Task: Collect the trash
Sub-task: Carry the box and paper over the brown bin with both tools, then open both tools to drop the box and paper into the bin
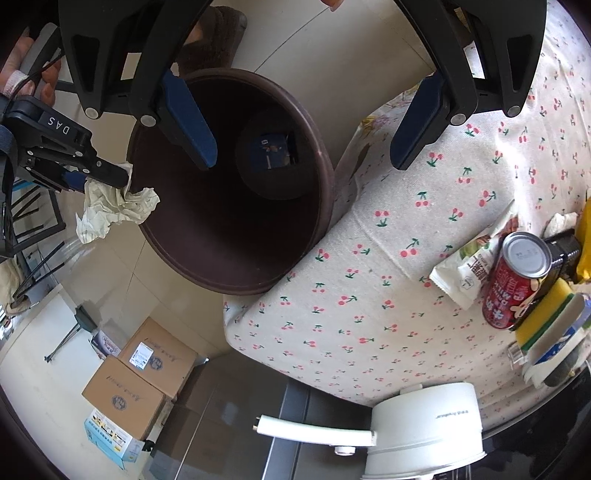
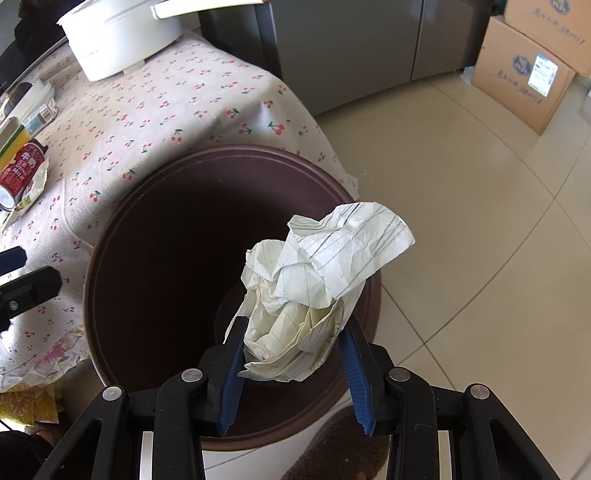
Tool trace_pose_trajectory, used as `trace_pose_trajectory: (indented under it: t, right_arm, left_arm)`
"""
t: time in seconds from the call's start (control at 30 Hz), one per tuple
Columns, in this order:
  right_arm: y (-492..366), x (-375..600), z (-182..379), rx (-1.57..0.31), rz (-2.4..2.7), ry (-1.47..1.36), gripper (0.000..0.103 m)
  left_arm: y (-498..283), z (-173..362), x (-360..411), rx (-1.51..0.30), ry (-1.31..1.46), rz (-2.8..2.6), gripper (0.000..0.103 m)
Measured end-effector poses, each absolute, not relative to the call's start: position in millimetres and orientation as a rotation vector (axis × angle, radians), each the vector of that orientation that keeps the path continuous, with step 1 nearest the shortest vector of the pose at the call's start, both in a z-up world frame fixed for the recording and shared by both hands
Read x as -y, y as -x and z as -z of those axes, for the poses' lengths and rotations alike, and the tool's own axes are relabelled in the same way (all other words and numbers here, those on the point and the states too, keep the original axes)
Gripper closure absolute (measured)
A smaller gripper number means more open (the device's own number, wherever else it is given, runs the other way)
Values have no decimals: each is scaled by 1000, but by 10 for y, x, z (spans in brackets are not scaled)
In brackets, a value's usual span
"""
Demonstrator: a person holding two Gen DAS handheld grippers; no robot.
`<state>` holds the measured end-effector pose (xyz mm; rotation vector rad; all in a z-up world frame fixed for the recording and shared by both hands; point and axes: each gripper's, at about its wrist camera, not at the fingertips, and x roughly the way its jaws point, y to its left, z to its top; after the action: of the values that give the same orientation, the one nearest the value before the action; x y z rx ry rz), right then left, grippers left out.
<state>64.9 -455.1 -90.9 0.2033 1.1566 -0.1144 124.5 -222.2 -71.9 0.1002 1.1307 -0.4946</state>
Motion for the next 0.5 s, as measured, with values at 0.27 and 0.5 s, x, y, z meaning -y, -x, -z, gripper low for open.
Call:
trace_pose_trajectory:
  t: [0.27, 0.5]
  right_arm:
    - [-736, 4410, 891, -1157, 98, -201, 51]
    - [-792, 4312, 872, -1152, 90, -205, 27]
  left_arm:
    - [-1292, 632, 1875, -1121, -93, 437, 7]
    - [-1314, 578, 1650, -1110, -101, 401, 7]
